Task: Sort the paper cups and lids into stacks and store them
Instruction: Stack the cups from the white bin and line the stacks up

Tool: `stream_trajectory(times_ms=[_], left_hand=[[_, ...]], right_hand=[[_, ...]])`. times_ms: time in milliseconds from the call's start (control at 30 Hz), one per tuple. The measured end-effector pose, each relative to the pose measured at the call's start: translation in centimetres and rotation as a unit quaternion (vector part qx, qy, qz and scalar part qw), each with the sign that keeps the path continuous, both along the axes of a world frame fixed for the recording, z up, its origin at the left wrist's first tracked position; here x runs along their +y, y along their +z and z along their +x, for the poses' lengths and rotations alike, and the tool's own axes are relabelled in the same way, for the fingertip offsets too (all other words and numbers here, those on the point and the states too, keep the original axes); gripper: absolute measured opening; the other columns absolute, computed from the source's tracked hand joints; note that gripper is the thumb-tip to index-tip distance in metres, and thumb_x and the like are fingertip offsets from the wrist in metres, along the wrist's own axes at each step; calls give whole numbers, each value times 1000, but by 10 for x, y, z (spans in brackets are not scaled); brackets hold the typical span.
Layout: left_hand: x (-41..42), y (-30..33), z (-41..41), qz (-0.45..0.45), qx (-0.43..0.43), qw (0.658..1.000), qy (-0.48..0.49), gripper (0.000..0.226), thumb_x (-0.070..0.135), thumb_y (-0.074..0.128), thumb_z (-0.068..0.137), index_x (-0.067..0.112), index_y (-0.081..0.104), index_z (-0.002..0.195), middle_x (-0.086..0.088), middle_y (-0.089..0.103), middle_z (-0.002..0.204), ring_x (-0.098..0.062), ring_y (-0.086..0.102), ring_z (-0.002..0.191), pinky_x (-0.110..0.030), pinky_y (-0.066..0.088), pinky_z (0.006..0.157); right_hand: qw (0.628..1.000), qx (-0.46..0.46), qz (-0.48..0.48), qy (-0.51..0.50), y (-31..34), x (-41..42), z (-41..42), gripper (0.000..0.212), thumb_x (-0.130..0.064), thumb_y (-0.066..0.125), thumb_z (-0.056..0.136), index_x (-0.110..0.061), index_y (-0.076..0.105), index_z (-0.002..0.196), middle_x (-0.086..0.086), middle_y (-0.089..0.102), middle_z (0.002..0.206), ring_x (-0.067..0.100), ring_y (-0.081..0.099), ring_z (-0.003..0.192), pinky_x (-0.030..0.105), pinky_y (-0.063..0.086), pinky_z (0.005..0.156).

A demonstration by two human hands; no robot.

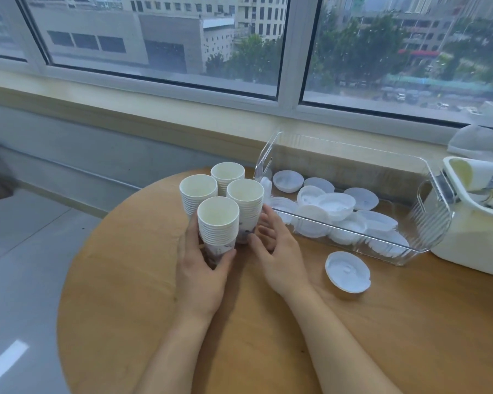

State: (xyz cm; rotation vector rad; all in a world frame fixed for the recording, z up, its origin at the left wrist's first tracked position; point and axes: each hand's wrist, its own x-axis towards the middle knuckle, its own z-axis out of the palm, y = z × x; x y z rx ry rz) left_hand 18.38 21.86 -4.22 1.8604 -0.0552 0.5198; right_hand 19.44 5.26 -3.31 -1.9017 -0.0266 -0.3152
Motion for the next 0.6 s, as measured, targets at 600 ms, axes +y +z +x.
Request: stream_trajectory(times_ms=[600], left_hand=[[2, 0, -5, 53, 21, 998, 36, 105, 11, 88, 80, 34, 27, 162, 5, 46, 139, -22, 61, 122, -50, 53, 106]], right_hand=[[1000, -8, 13, -20, 9, -3, -11, 55, -21, 69, 100, -32, 52, 151, -15, 70, 124, -5, 67, 108, 9, 50, 89]])
